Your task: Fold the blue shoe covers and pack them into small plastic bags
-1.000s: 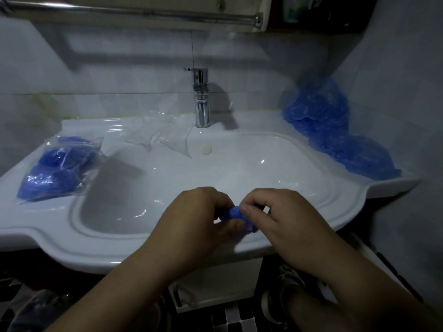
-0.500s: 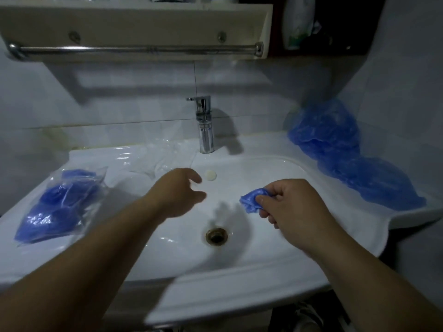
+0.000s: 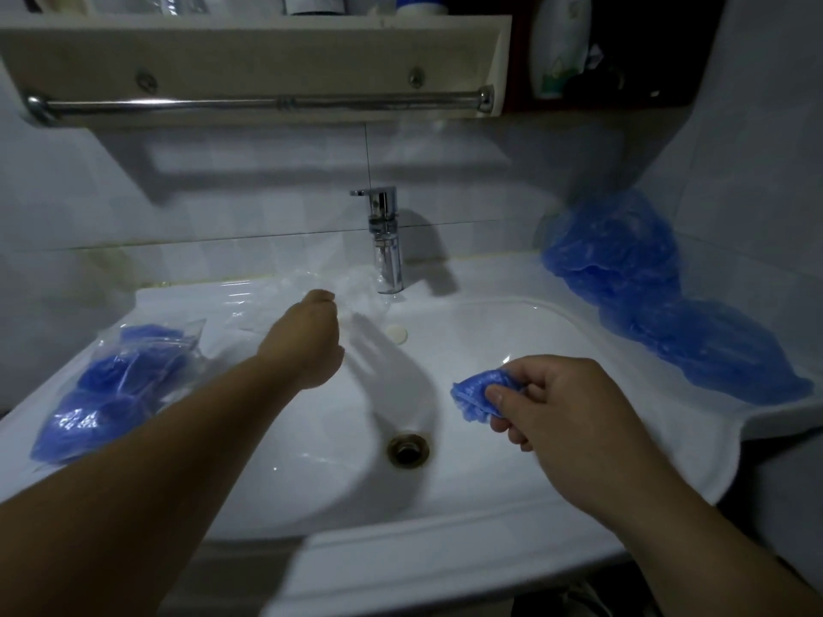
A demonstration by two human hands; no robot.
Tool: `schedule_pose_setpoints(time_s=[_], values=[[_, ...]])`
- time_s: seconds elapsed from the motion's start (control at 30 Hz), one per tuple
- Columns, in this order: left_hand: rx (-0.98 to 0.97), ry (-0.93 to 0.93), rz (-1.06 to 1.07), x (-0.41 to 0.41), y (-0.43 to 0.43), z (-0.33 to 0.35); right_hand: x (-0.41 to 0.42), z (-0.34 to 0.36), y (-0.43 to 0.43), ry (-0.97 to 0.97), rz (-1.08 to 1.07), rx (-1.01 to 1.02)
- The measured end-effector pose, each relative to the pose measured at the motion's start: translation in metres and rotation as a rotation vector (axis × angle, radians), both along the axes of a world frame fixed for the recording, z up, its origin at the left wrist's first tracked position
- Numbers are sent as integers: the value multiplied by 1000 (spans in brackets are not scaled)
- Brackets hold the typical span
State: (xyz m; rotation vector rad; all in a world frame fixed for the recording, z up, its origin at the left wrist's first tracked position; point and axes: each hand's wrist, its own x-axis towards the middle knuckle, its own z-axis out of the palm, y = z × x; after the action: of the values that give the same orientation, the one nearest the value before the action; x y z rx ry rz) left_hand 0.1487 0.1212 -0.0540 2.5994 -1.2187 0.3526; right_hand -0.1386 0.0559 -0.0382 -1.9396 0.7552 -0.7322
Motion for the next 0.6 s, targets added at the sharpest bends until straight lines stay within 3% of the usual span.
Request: schedule_pose_setpoints(time_s=[0.17,0.33,0.43,0.6], values=[[-374,69,9,-47,41,31,-8,1,4,-53,-25,28],[-719,455,-182,-110,89,42,-17,2,9,-327,92,526],[-784,596,-317,-132,103,40,-24,6,15,-463,262,716],[-719,567,-356,-145,107,26,-29,4,23,-478,246,580]])
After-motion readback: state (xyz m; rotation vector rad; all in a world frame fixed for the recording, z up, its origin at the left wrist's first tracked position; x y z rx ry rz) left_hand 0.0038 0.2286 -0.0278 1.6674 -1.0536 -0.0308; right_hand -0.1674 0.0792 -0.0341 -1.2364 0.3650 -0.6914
